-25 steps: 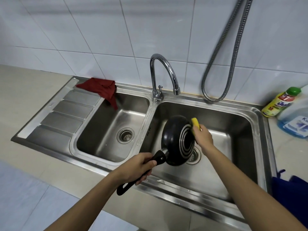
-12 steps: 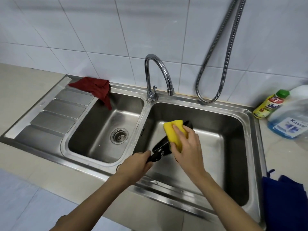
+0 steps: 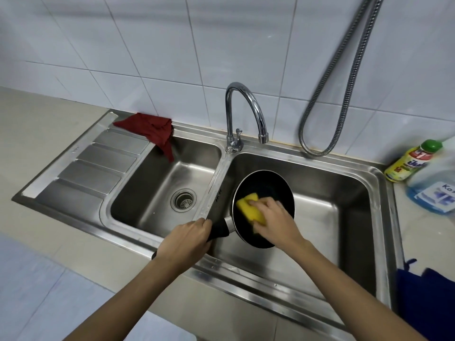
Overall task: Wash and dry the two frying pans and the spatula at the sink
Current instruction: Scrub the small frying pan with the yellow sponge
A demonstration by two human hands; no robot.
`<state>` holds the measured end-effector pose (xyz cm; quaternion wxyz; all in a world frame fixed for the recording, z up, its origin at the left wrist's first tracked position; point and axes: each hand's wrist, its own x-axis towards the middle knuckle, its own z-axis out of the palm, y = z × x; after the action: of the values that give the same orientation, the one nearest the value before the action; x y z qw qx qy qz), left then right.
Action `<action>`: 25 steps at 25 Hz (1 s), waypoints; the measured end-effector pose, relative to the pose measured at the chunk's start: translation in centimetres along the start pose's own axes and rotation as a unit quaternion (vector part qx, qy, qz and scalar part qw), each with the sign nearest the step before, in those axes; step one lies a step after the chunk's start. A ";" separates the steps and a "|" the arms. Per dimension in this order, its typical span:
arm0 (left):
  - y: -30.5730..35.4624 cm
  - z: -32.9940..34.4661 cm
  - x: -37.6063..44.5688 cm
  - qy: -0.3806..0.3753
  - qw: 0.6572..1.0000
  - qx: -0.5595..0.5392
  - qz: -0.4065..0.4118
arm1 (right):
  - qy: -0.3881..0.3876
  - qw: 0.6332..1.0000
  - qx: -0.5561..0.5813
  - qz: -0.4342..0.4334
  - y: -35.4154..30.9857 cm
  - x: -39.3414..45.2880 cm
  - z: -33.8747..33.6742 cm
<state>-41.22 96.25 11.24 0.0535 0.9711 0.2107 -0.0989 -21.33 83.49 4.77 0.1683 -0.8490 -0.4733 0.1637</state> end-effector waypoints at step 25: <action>8.2 0.0 6.4 -0.092 0.986 -0.122 0.071 | 0.049 0.993 0.056 0.095 8.2 -4.3 -2.2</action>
<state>-32.09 91.41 10.35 0.1973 0.9566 0.1456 -0.1576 -16.38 75.48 3.62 0.2220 -0.8863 -0.3721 0.1634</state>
